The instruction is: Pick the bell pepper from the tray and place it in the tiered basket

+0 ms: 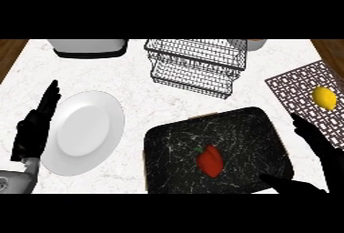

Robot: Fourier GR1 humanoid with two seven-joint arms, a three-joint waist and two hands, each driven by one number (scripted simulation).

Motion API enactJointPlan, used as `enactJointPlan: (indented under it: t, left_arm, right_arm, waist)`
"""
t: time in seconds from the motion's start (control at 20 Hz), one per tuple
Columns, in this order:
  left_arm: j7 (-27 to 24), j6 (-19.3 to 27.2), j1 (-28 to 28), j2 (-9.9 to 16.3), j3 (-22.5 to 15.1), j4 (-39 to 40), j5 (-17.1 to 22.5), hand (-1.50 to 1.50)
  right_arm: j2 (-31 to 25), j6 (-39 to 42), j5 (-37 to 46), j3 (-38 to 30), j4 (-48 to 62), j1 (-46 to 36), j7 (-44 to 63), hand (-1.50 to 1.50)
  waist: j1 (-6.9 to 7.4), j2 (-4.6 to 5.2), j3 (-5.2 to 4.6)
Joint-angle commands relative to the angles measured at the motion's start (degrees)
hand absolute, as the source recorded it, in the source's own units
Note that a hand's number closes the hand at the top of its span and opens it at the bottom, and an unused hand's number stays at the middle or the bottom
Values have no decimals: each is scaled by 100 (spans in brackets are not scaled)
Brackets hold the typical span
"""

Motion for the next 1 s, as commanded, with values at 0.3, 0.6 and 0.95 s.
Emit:
enactJointPlan:
  t: [0.3, 0.6, 0.95]
  left_arm:
    - [-13, -54, -309, -325, -250, 140, -207, 0]
    - [-51, -191, -379, -261, -56, 320, -243, 0]
    - [-79, -166, -205, -332, 8, 289, -312, 0]
  right_arm:
    - [-1092, 1684, -6, 674, -920, -1888, 3493, -150]
    - [-198, 1790, 231, 1363, -436, -3154, 5098, -150]
    - [149, 2106, -115, 1509, 216, -3593, 5621, -150]
  waist:
    - [309, 51, 5]
    - [273, 40, 10]
    - [205, 9, 15]
